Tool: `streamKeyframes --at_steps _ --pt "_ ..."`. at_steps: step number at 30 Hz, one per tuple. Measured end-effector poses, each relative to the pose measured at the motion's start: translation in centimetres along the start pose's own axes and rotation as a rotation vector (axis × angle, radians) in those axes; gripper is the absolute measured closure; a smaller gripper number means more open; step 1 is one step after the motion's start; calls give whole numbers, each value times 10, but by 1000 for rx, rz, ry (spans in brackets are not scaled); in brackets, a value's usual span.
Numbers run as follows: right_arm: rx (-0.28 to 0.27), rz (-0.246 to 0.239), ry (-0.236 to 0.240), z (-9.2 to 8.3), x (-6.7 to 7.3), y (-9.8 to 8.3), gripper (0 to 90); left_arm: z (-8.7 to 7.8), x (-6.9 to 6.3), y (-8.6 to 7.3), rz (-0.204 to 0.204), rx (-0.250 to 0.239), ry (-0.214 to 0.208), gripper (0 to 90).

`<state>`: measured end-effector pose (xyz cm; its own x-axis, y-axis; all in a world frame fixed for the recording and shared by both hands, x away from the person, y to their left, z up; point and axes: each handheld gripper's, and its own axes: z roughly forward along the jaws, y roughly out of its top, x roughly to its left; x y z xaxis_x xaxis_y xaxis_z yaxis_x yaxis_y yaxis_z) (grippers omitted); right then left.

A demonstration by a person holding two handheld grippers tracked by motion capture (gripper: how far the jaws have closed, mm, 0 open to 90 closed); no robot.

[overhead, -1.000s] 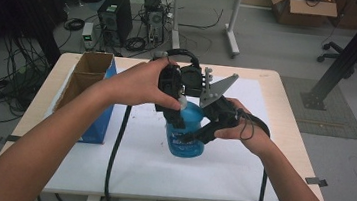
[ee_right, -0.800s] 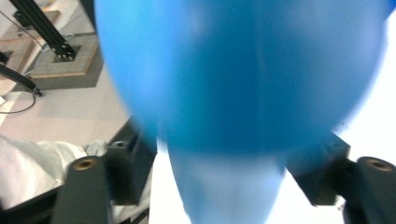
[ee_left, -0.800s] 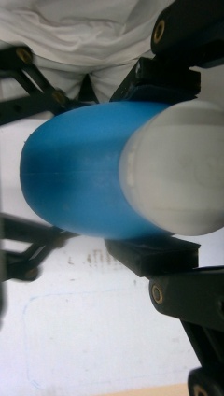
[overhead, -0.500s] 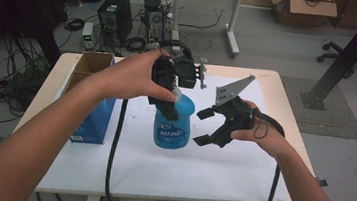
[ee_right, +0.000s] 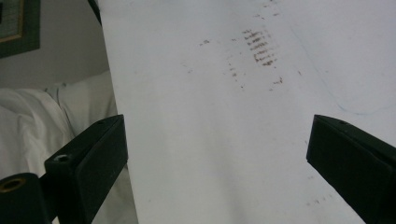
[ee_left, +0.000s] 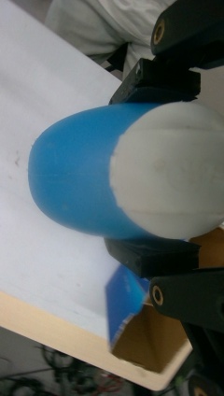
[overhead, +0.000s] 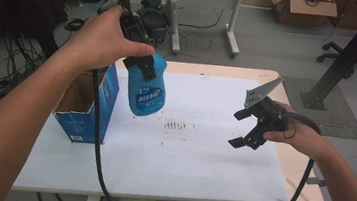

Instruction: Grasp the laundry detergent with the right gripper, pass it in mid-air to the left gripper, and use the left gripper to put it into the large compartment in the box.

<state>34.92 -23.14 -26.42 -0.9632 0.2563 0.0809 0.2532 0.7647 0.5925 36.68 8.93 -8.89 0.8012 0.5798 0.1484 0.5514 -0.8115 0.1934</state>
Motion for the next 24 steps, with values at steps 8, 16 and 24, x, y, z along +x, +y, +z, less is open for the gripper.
streamKeyframes --at_steps 8,16,24 --pt "19 31 -36 -22 -3 -10 52 -22 34 -7 -253 9 46 379" --pt "55 32 -77 -38 -9 -22 54 -34 65 -28 -501 12 120 380" --pt "91 52 -100 -36 -20 -33 58 -35 87 -57 -680 35 197 380"
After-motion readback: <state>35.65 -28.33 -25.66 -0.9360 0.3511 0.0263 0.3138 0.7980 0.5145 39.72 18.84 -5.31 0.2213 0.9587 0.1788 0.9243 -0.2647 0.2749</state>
